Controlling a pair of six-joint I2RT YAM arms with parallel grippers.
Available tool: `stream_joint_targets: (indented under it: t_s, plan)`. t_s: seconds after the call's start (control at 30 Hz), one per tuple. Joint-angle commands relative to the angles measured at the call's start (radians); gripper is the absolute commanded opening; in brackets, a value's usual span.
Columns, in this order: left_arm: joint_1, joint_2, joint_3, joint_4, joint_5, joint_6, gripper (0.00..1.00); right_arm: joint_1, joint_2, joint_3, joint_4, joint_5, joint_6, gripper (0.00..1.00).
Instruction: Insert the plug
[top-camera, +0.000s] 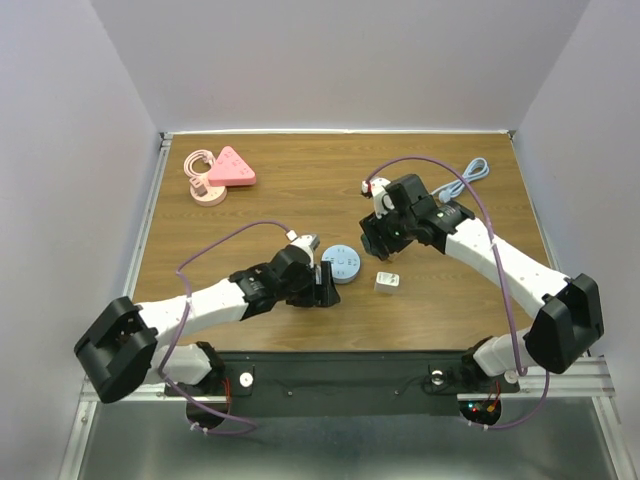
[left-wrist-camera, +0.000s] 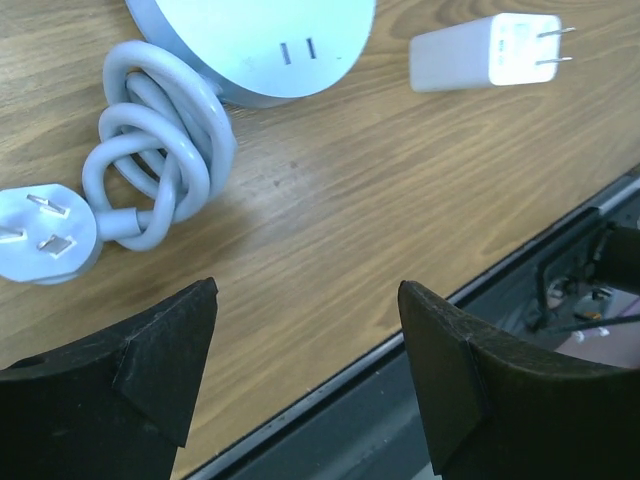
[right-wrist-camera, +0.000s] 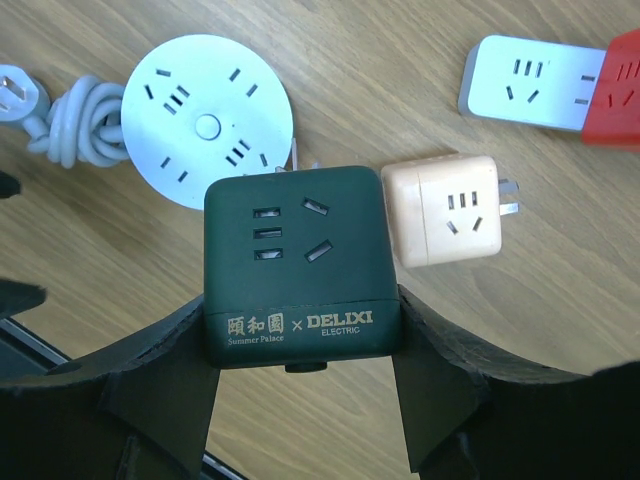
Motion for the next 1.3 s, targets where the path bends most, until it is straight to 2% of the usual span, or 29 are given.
stream_joint_targets:
  t_s: [0.0,0.07,0.27,0.57,0.83,1.07,1.27]
  plan:
    - [-0.004,0.070,0.034,0.083,0.000,0.021,0.85,0.001,-0.044,-0.018,0.055,-0.001,0.013,0.12]
    - [-0.005,0.101,0.032,0.108,0.023,0.020,0.85,0.001,-0.054,-0.028,0.056,0.005,0.014,0.12]
    - [0.019,0.112,0.042,0.111,-0.041,0.054,0.86,0.001,-0.064,-0.032,0.055,-0.001,0.017,0.12]
    - [0.157,0.146,0.010,0.153,-0.043,0.133,0.87,0.001,-0.054,-0.053,0.053,-0.030,0.014,0.12]
    - [0.239,0.211,0.066,0.205,-0.038,0.233,0.87,0.003,-0.035,-0.061,0.047,-0.200,-0.064,0.13]
    - [0.262,0.337,0.172,0.234,0.002,0.313,0.88,0.003,0.072,0.028,-0.062,-0.215,-0.087,0.13]
    - [0.265,0.337,0.189,0.237,0.019,0.348,0.88,0.016,0.129,0.128,-0.215,-0.197,-0.050,0.13]
